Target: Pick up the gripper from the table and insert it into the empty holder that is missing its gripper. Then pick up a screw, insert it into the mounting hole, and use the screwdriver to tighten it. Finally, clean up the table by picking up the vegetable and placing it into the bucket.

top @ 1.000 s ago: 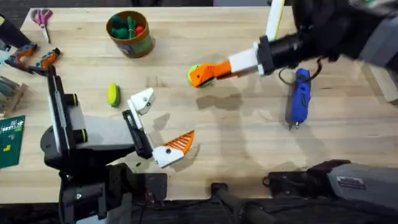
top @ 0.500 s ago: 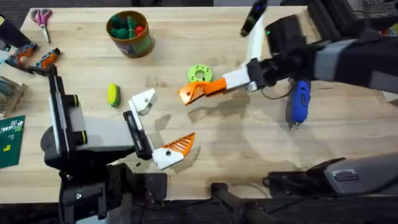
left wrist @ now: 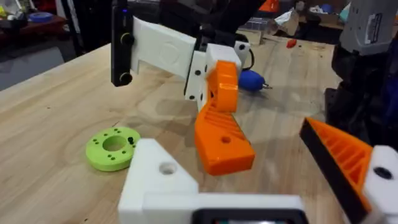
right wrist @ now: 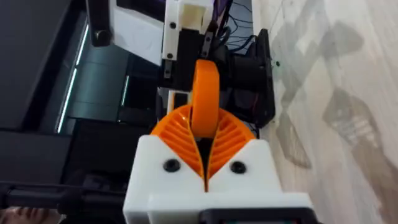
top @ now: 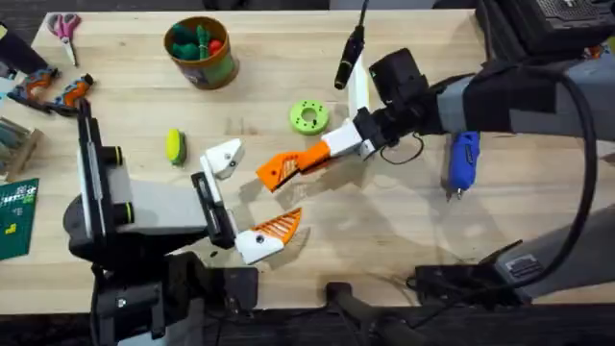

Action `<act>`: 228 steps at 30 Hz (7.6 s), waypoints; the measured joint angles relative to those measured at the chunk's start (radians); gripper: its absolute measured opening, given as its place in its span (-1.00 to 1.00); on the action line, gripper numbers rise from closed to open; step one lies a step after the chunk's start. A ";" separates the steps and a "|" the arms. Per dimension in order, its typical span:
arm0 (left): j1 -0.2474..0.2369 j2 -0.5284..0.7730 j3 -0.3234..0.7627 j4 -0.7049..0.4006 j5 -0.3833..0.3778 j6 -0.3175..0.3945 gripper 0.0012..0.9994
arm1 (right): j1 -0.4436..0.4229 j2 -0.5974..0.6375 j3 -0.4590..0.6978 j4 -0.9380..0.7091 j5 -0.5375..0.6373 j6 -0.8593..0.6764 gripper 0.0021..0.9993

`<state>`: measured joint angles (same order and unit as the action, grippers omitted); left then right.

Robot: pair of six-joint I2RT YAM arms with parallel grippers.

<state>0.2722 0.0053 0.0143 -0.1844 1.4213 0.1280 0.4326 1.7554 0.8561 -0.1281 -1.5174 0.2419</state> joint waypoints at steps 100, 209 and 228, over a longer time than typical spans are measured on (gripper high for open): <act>0.024 0.000 0.000 0.029 -0.154 -0.091 0.97 | 0.154 0.025 0.045 0.660 0.324 0.722 -0.99; 0.008 0.001 0.002 -0.006 0.017 -0.005 0.97 | 0.144 0.145 0.050 0.891 0.132 0.916 0.46; 0.008 0.001 0.002 -0.007 0.020 -0.005 0.97 | -0.068 0.145 0.056 0.759 0.167 0.616 0.99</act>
<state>0.2802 0.0063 0.0158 -0.1913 1.4410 0.1234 0.3647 1.9003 0.9119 0.6306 -1.3500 0.8583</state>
